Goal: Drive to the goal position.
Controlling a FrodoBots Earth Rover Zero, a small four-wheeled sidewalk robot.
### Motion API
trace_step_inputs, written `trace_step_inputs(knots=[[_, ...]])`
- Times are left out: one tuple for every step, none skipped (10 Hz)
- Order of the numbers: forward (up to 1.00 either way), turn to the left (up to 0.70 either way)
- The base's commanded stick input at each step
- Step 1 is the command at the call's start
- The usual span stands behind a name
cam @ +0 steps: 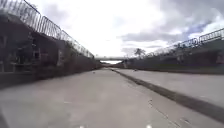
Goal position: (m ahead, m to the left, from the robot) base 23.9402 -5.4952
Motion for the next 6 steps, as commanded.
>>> trace_step_inputs(knots=[[1.00,0.27],[1.00,0.27],[1.00,0.27],[1.00,0.27],[1.00,0.27],[1.00,0.27]])
